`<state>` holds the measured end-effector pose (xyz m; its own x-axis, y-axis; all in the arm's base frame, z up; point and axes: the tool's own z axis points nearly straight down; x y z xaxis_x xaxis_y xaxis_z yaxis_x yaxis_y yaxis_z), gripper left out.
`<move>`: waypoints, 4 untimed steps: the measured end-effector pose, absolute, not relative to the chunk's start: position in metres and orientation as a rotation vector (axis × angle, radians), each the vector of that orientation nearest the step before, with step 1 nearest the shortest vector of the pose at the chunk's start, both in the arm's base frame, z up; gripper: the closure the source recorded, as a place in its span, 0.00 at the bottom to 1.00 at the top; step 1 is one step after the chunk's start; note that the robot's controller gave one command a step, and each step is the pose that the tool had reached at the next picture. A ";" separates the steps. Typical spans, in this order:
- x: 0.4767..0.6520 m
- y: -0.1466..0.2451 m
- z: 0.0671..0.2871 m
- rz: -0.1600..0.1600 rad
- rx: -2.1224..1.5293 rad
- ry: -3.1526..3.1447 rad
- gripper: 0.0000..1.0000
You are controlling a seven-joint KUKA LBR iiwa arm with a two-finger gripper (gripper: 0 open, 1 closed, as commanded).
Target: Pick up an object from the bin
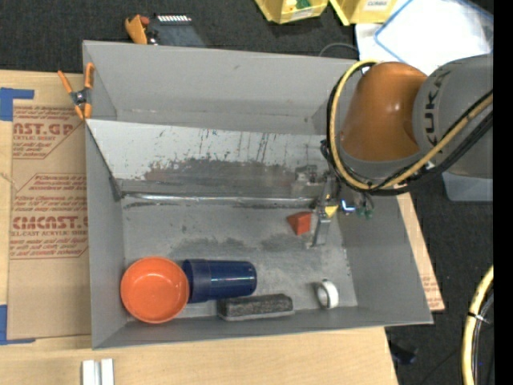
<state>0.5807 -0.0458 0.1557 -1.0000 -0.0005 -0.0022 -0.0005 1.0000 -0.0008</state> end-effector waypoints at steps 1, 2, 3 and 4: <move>0.576 -0.019 0.165 0.001 0.035 3.137 0.00; 0.567 0.008 0.183 -0.004 0.060 3.140 0.00; 0.530 0.042 0.228 -0.002 -0.218 3.135 0.00; 0.542 0.070 0.227 0.003 -0.053 3.134 0.00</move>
Offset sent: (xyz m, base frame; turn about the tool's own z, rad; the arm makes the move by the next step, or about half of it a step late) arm -0.0202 0.0943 0.0500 0.0405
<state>0.5418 0.0699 0.2273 -0.9994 -0.0337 -0.0068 -0.0337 0.9994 0.0015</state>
